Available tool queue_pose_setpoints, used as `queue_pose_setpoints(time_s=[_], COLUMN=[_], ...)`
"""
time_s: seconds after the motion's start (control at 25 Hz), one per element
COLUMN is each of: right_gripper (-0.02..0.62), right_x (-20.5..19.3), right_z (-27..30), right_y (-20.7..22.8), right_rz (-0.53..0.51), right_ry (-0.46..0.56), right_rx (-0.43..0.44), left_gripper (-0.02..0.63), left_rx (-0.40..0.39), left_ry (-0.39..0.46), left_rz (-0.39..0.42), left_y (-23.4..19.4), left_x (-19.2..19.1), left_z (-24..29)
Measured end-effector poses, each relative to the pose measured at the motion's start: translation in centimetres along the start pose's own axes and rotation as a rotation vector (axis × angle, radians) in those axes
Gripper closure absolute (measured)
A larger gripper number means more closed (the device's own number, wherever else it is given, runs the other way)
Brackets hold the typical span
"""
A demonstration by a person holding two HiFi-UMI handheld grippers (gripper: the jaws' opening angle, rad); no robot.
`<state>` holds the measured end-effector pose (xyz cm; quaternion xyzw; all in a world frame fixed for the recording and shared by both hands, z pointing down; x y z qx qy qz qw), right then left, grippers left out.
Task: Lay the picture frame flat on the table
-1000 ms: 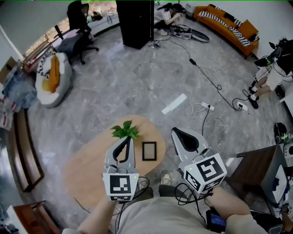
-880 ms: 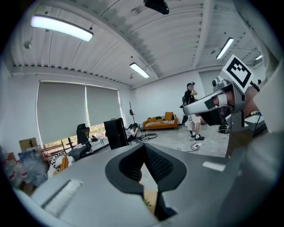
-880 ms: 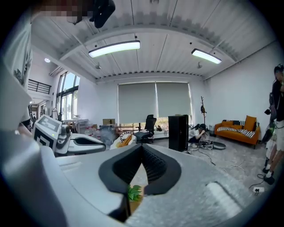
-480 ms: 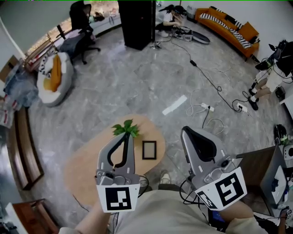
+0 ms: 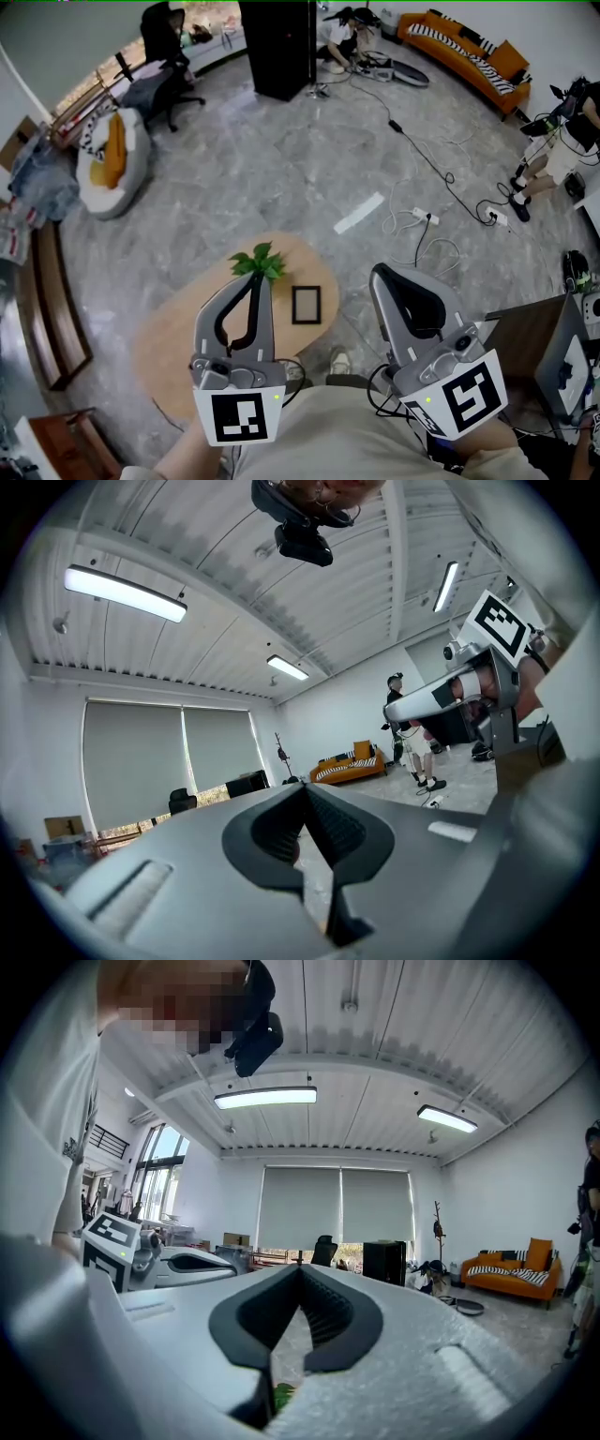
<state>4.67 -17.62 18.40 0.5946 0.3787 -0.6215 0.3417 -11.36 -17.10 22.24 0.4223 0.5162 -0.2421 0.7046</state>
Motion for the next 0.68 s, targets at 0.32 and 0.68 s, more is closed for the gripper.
queue_pose_setpoints(time_s=[0.32,0.68], right_gripper=[0.594,0.594], right_x=[0.06,-0.58], right_z=[0.07,0.06], right_y=[0.44,0.11], right_rz=[0.006,0.012], right_ry=[0.011,0.014], right_rx=[-0.005,0.007], left_gripper=[0.586,0.586], left_rx=[-0.005,-0.006], left_ry=[-0.004,-0.002], left_rz=[-0.004,-0.006], left_y=[0.1,0.41], left_x=[0.05,-0.05], left_z=[0.2,-0.15])
Point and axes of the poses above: the fingertips, and each gripper's own axes: z forward along the fingers, y to its right, x out of its top, the point moved 4 cm from there along -z, backward along the fingers, and after that the axes turned 12 degrees about -x, right-handed, at the moved point
